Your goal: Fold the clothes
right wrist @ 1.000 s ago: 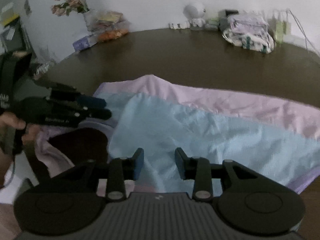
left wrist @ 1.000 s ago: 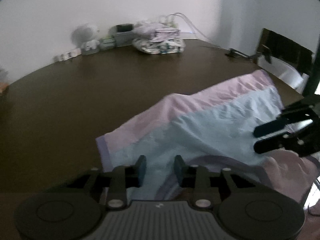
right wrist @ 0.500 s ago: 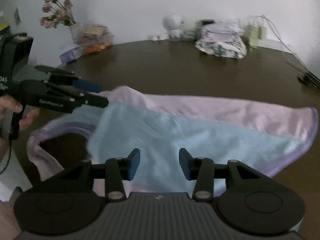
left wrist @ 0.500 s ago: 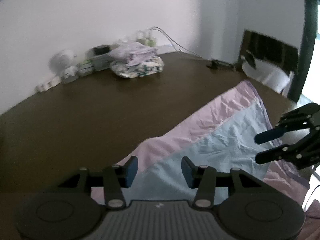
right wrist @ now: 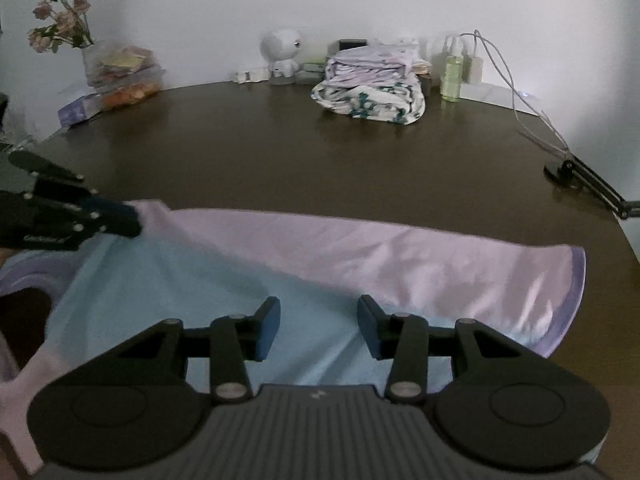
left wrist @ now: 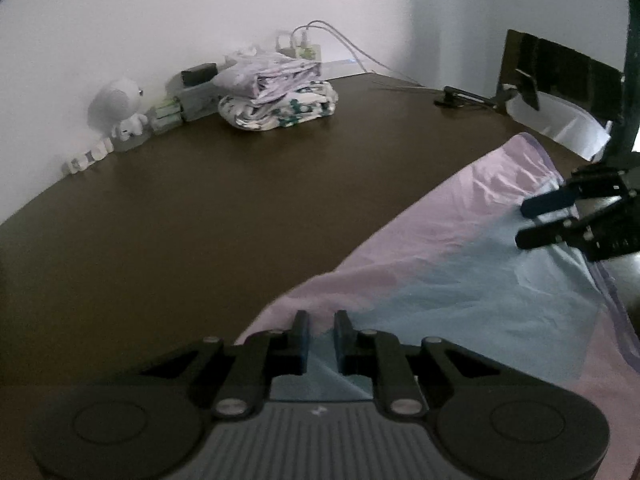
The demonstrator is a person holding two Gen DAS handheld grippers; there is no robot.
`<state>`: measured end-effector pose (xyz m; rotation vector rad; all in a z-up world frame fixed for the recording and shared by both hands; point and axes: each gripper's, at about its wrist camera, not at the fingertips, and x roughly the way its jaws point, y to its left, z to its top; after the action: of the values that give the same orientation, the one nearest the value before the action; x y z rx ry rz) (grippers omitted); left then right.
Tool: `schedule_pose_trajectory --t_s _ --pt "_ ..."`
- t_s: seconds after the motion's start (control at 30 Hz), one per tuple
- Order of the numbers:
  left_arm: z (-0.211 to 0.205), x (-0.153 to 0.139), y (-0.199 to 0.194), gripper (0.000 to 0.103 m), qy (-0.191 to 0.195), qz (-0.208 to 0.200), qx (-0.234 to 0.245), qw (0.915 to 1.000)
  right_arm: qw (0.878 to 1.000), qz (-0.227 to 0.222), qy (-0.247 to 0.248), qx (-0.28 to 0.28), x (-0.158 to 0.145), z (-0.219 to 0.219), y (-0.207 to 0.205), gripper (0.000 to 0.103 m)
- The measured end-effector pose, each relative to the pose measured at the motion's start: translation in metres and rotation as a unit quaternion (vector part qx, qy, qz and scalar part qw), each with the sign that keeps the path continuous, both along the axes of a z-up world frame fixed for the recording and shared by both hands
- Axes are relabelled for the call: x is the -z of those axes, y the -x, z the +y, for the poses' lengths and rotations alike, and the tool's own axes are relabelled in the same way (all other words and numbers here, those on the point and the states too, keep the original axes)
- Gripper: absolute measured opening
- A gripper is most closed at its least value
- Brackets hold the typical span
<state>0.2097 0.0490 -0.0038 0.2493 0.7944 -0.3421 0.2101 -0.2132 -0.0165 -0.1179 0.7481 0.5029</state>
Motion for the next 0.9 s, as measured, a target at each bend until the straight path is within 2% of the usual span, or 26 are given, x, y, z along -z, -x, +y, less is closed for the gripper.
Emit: schedule_pose_trajectory --t_s 0.2,0.3,0.33,0.43,0.47,0.53,0.57,0.6,0.63,0.77,0.9 --pt "0.007 -0.001 -0.024 0.022 0.007 -0.008 -0.002 0.9999 1.000 -0.003 -0.004 0.003 0.003 0.004 -0.028 0.048" --pt "0.007 -0.001 -0.038 0.024 0.002 -0.008 -0.020 0.9998 1.000 -0.002 -0.007 0.006 0.003 0.007 -0.036 0.050" --pt "0.008 -0.001 -0.042 0.024 0.003 -0.006 -0.026 0.9996 1.000 0.000 -0.016 0.007 0.001 0.005 -0.037 0.050" --pt "0.012 -0.024 -0.022 0.024 0.035 -0.030 -0.027 0.9986 0.997 -0.002 -0.073 0.000 -0.015 -0.009 -0.023 0.050" --pt "0.014 -0.032 -0.015 0.028 0.045 -0.038 -0.027 0.9979 0.996 -0.003 -0.094 -0.005 -0.021 -0.014 -0.016 0.052" --pt "0.016 -0.050 0.008 0.061 0.074 -0.057 -0.025 0.9954 0.991 -0.005 -0.131 -0.031 -0.035 -0.026 0.007 0.063" --pt "0.016 -0.059 0.025 0.068 0.092 -0.068 -0.023 0.9932 0.989 -0.008 -0.141 -0.046 -0.041 -0.030 0.022 0.067" --pt "0.012 -0.066 0.043 0.080 0.106 -0.075 -0.017 0.9914 0.987 -0.008 -0.147 -0.059 -0.044 -0.033 0.035 0.075" --pt "0.008 -0.070 0.064 0.086 0.119 -0.079 -0.006 0.9897 0.986 -0.006 -0.151 -0.071 -0.045 -0.036 0.050 0.078" --pt "0.002 -0.065 0.126 0.091 0.129 -0.077 0.017 0.9885 0.984 0.016 -0.154 -0.091 -0.034 -0.045 0.093 0.084" --pt "-0.005 -0.049 0.171 0.092 0.121 -0.071 0.011 0.9901 0.985 0.022 -0.146 -0.085 -0.018 -0.050 0.121 0.092"
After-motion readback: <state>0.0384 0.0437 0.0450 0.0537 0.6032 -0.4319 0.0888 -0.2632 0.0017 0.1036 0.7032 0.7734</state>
